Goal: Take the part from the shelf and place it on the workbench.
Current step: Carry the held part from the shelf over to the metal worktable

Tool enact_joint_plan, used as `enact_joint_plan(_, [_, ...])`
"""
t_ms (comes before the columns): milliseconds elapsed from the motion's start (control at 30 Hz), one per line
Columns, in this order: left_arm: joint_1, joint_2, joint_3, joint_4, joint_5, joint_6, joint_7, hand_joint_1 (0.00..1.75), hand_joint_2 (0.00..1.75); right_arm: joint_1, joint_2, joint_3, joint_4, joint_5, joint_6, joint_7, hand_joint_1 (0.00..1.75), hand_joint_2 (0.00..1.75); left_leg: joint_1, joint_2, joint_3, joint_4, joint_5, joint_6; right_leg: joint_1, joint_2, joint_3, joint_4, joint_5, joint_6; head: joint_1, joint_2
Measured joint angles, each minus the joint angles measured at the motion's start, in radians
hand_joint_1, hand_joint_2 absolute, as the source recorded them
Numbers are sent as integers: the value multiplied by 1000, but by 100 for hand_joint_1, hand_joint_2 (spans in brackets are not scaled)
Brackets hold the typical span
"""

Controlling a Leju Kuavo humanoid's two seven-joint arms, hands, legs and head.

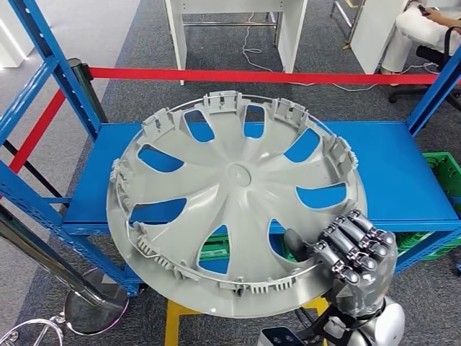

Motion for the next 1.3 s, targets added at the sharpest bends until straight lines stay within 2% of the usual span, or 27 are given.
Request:
enact_joint_plan(100, [0,0,5,0,-5,5,-1,0,0,7,9,-8,-12,-28,0,0,175,175,-3,0,-2,4,-2,5,-3,-1,2,-3,3,4,0,0])
enact_joint_plan(200, [0,0,12,0,-7,13,2,0,0,11,20,-18,-28,-56,0,0,175,175,-5,-2,-5,-1,7,20,-5,-5,8,-6,10,16,-1,0])
enact_joint_plan(267, [-2,-1,16,0,-8,15,3,0,0,14,25,-23,-37,-73,0,0,175,175,0,-4,-4,-21,23,31,-5,16,-5,13,-11,20,1,0])
enact_joint_plan(300, [-3,-2,18,0,-9,15,4,0,0,16,26,-26,-41,-81,0,-1,175,175,3,-5,-5,-31,31,35,-5,34,-24,51,-37,21,2,0])
enact_joint_plan(367, [-7,-3,19,0,-11,16,4,0,0,21,27,-32,-46,-91,0,-1,175,175,3,-9,-14,-34,39,38,-6,67,-87,179,-99,22,3,0])
enact_joint_plan(400, [-7,-4,20,0,-13,16,4,0,0,25,27,-36,-47,-93,0,-1,175,175,3,-11,-18,-34,41,36,-6,72,-116,239,-117,23,4,0])
enact_joint_plan(433, [-7,-5,21,0,-15,17,5,0,0,28,27,-39,-47,-94,0,-1,175,175,3,-14,-21,-34,44,34,-7,74,-133,270,-115,24,3,0])
enact_joint_plan(467, [-7,-5,22,0,-16,17,6,0,0,32,27,-42,-48,-94,0,-1,175,175,3,-16,-23,-33,46,30,-8,74,-130,261,-93,25,3,0])
enact_joint_plan(533, [-9,-5,23,0,-17,21,7,0,0,36,27,-45,-48,-93,0,-1,175,175,7,-21,-28,-27,50,22,-11,75,-76,141,-20,28,3,0])
enact_joint_plan(567, [-11,-4,24,0,-18,25,7,0,0,36,27,-46,-48,-93,0,-1,175,175,8,-24,-32,-23,51,17,-11,78,-45,79,1,29,4,0])
enact_joint_plan(600, [-13,-4,25,0,-18,28,7,0,0,35,27,-46,-48,-94,0,-1,175,175,8,-26,-38,-18,52,12,-10,80,-21,35,13,29,5,0])
enact_joint_plan(633, [-15,-4,25,0,-18,30,7,0,0,34,27,-46,-48,-95,0,-1,175,175,6,-28,-44,-13,55,6,-9,84,-13,19,13,25,6,0])
enact_joint_plan(700, [-18,-3,28,0,-19,32,7,0,0,33,27,-47,-49,-99,0,-1,175,175,4,-32,-56,-5,62,-6,-6,87,-22,24,18,12,5,0])
enact_joint_plan(767, [-18,-2,33,0,-19,33,7,0,0,32,27,-49,-50,-103,0,-1,175,175,7,-34,-68,2,67,-19,-6,84,-42,29,26,-9,3,0])
enact_joint_plan(800, [-18,-2,36,0,-19,33,7,0,0,30,27,-49,-50,-104,0,-1,175,175,9,-33,-76,14,53,-24,-6,80,-51,30,32,-20,2,0])
enact_joint_plan(833, [-18,-1,38,0,-19,33,7,0,0,28,27,-50,-50,-103,0,-1,175,175,10,-32,-89,42,25,-29,-6,77,-61,30,40,-30,0,0])
enact_joint_plan(867, [-19,0,40,0,-19,33,7,0,0,25,27,-50,-50,-103,0,-1,175,175,11,-31,-107,91,-17,-33,-6,73,-72,30,49,-38,-3,0])
enact_joint_plan(933, [-21,1,42,0,-17,33,7,0,0,23,27,-50,-49,-101,0,-1,175,175,12,-29,-145,222,-100,-38,-2,67,-97,31,68,-46,-6,0])
enact_joint_plan(967, [-21,2,44,1,-16,32,7,0,0,23,27,-50,-48,-102,0,-1,175,175,12,-29,-153,270,-123,-38,1,64,-110,31,77,-47,-6,0])
enact_joint_plan(1000, [-21,4,47,2,-13,31,7,0,0,23,27,-50,-48,-101,0,-1,175,175,12,-29,-144,284,-124,-36,4,61,-123,31,87,-48,-6,0])
enact_joint_plan(1033, [-22,5,49,4,-10,29,7,0,0,23,27,-49,-47,-100,0,-1,175,175,11,-29,-118,264,-110,-32,6,59,-134,31,96,-48,-6,0])
enact_joint_plan(1100, [-22,12,57,8,-6,21,7,0,0,23,29,-46,-47,-90,0,-1,175,175,6,-27,-21,129,-68,-15,11,57,-156,31,115,-46,-6,0])
enact_joint_plan(1133, [-23,17,61,10,-8,13,6,0,0,23,31,-44,-47,-86,0,-1,175,175,3,-24,25,57,-60,-7,12,56,-163,31,125,-43,-5,0])
enact_joint_plan(1167, [-23,26,63,12,-11,-1,4,0,0,20,33,-42,-45,-83,0,-2,175,175,-2,-21,57,3,-56,-2,12,55,-167,29,135,-39,-5,0])
enact_joint_plan(1200, [-23,37,64,14,-15,-16,3,0,0,17,35,-40,-43,-82,0,-2,175,175,-6,-19,71,-26,-59,2,10,53,-168,28,144,-34,-7,0])
enact_joint_plan(1300, [-20,66,64,22,-21,-46,-1,0,0,7,43,-35,-32,-82,0,-2,175,175,-9,-17,57,-41,-34,15,7,52,-170,15,163,-15,-14,0])
